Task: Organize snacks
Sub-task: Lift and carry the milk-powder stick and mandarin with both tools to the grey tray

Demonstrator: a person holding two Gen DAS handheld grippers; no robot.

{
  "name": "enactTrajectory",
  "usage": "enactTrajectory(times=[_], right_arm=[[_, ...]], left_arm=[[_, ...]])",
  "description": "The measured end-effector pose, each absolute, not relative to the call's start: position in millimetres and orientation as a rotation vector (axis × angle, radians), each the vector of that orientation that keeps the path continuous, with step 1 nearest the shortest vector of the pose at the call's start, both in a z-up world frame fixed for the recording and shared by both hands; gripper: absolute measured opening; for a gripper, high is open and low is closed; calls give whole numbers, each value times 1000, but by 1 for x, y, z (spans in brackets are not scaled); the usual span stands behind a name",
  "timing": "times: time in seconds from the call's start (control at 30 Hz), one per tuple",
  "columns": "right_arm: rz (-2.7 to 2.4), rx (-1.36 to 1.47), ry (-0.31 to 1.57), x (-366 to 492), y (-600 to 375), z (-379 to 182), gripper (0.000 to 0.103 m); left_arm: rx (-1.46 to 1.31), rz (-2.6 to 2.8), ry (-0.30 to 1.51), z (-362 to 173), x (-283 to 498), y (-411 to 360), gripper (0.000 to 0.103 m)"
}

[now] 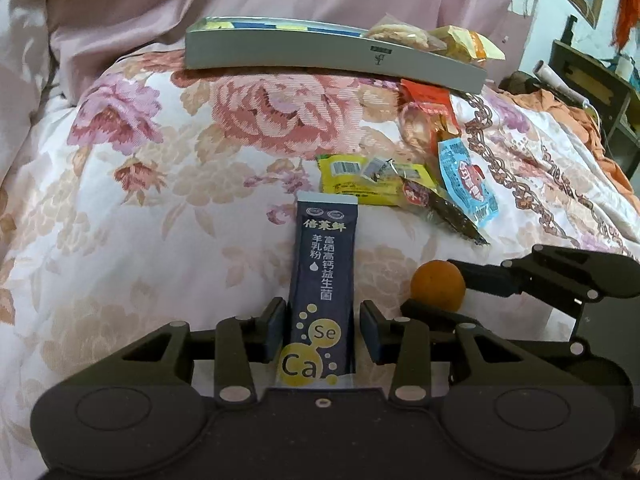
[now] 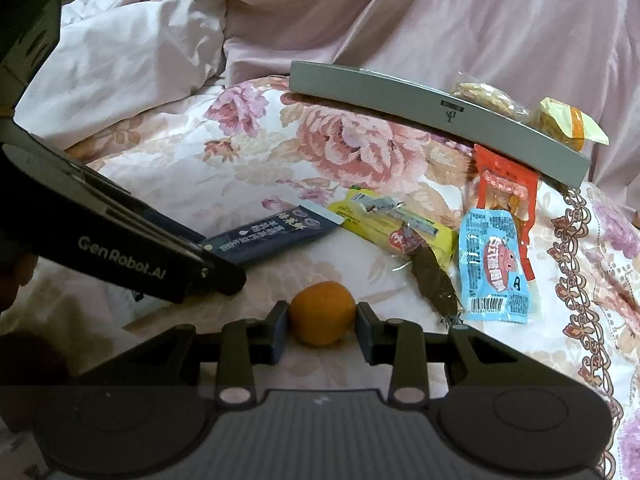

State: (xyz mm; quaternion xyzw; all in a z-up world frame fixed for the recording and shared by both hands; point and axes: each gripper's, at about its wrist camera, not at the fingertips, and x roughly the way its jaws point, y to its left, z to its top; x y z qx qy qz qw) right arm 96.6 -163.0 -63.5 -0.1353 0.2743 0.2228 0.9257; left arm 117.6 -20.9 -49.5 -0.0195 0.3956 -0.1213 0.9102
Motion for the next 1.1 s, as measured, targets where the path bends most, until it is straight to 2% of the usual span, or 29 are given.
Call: enactTrajectory(times=[0.1, 0.3, 0.5, 1.1], right_arm=[[452, -268, 555, 97, -164, -64, 43], [457, -272, 550, 99, -162, -64, 42], [458, -287, 530, 95, -159, -63, 38], [416, -290, 466, 91, -161, -59, 38]], left_arm=[[-16, -260, 817, -50, 119, -22, 39], [-22, -266, 815, -50, 119, -21, 34], [-45, -280, 803, -50, 118, -20, 32], [-82, -307, 754, -39, 114, -20, 31]])
